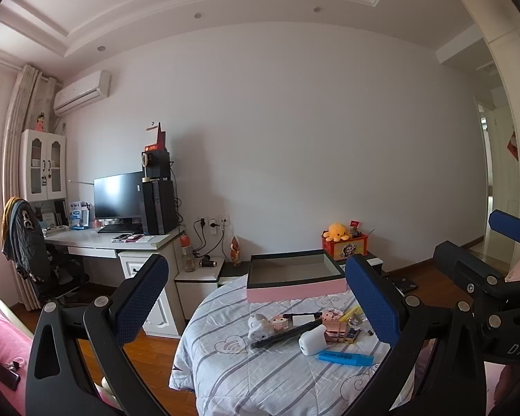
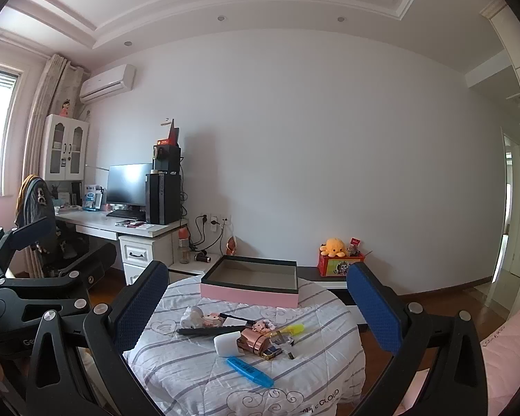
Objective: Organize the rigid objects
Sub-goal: 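Grasp the white astronaut figurine with the left gripper while the right gripper grasps the clear bottle, then lower the figurine and bottle into the pink box and open both grippers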
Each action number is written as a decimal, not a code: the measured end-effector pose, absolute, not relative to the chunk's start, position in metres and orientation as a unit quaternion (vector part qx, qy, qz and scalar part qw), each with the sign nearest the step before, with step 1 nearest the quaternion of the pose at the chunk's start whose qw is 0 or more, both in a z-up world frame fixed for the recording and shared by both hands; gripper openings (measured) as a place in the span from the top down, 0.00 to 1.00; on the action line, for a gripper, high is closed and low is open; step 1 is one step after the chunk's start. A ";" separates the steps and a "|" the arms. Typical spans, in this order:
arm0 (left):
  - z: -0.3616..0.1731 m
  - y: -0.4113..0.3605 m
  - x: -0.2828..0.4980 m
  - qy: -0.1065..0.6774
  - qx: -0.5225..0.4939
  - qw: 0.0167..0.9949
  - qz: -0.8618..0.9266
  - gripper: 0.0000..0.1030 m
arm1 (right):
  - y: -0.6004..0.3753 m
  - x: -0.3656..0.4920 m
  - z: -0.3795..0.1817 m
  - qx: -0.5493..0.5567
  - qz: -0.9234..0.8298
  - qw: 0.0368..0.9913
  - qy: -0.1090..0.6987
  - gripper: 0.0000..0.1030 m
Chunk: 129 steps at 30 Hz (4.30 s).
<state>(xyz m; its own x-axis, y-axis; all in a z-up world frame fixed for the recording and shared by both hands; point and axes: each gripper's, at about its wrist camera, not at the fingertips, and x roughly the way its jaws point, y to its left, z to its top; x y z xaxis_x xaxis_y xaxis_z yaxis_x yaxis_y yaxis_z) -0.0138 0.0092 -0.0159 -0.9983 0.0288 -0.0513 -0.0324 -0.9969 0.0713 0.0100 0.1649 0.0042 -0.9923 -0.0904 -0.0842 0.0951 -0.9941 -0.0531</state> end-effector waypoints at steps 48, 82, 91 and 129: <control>-0.184 -0.026 -0.295 0.012 -0.357 0.037 0.933 0.00 | 0.232 -0.281 -0.194 0.358 -0.931 0.069 -0.009 0.07; -0.216 -0.023 -0.350 0.006 -0.402 0.092 0.911 0.47 | 0.250 -0.307 -0.195 0.365 -0.926 0.098 -0.014 0.50; -0.191 -0.032 -0.341 0.012 -0.368 0.097 0.925 0.47 | 0.248 -0.309 -0.170 0.343 -0.934 0.102 0.003 0.51; -0.193 0.033 -0.559 0.081 -0.416 0.145 0.894 0.45 | 0.141 -0.539 -0.179 0.416 -0.888 0.173 0.091 0.50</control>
